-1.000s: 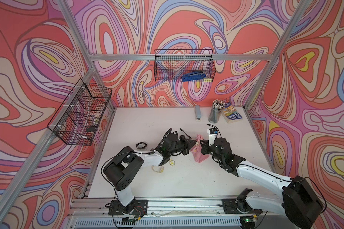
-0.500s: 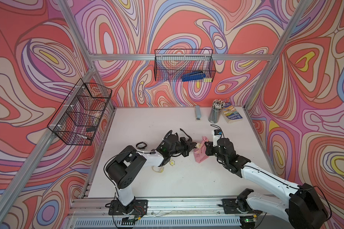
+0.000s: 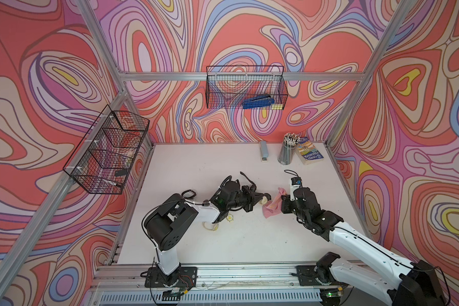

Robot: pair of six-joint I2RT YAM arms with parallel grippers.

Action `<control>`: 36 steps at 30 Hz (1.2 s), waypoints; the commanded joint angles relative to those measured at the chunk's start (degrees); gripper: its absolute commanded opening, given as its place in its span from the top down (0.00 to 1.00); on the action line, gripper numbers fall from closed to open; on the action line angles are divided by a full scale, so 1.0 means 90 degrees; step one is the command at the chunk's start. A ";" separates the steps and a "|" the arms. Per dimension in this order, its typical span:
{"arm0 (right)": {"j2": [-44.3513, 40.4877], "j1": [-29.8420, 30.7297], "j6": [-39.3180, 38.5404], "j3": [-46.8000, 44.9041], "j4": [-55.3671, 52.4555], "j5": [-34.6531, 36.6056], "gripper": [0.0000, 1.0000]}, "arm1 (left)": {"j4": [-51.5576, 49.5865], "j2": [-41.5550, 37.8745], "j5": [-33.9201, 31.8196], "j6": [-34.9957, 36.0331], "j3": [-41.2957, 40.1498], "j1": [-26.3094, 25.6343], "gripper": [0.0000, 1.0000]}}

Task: Wipe the watch dial
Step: Wipe the dirt from the watch dial, then place the watch at the center of the board.

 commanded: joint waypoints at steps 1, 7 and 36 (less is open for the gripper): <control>-0.0159 -0.0036 -0.0136 0.0382 -0.0578 0.0264 1.00 | -0.0038 0.0211 0.0378 -0.0084 0.0179 -0.0125 1.00; -0.0109 -0.0042 -0.0096 0.0943 -0.1616 0.0535 1.00 | -0.0344 0.0439 0.0755 -0.0210 0.0016 -0.0425 1.00; 0.1134 -0.0079 0.0143 0.0913 -0.1648 0.0365 1.00 | -0.7187 0.0980 0.0761 0.3218 0.2576 0.0056 0.60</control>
